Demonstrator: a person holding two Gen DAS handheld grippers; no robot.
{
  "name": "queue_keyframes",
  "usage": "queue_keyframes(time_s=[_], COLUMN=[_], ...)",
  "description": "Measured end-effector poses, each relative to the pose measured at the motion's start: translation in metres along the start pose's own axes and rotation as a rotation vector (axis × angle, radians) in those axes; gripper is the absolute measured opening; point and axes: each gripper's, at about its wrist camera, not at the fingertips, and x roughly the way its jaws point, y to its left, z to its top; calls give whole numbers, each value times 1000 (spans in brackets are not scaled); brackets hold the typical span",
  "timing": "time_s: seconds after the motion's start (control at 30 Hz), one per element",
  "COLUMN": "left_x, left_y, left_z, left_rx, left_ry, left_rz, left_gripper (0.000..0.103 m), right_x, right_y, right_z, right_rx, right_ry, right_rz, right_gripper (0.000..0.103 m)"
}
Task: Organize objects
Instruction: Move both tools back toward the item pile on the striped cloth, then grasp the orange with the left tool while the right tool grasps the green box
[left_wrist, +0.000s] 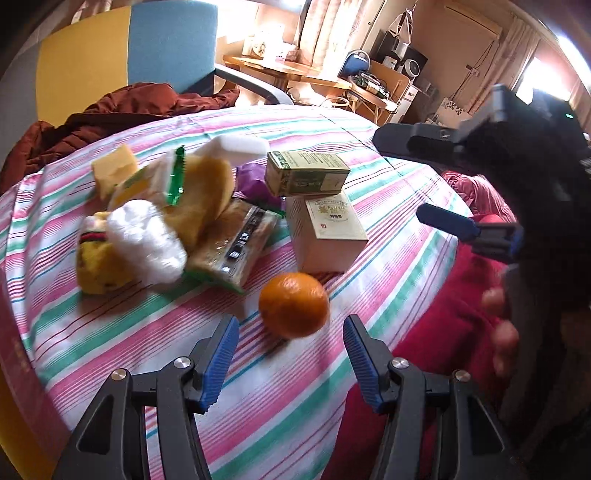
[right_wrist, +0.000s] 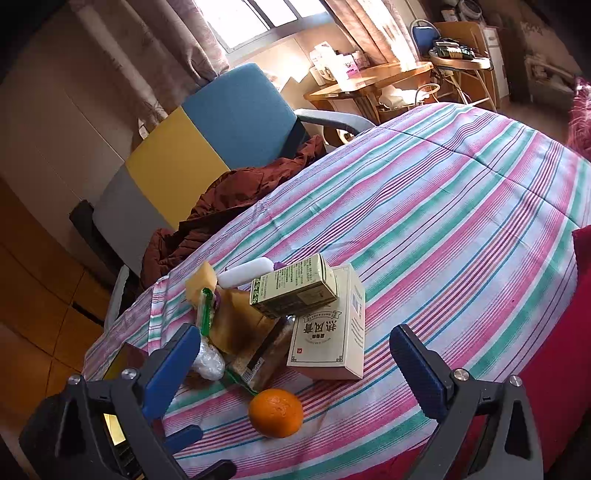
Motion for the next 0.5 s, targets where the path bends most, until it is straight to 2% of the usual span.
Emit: queue_keyframes(time_s=[0.2, 0.27, 0.37, 0.43, 0.5], left_x=[40, 49, 47, 41, 35], left_y=[-5, -1, 8, 12, 20], left_z=[13, 12, 7, 1, -6], left_rx=[-9, -33, -55, -49, -62], left_ry=[53, 71, 53, 42, 38], left_rz=[15, 11, -21, -14, -19], left_gripper=[59, 52, 52, 52, 52], right_x=[3, 3, 4, 6, 14], right_y=[-4, -4, -2, 1, 7], right_z=[0, 1, 1, 2, 3], right_rx=[27, 24, 17, 4, -32], right_ry=[18, 22, 30, 44, 103], right_rz=[22, 21, 8, -21, -57], right_gripper=[103, 103, 103, 103, 103])
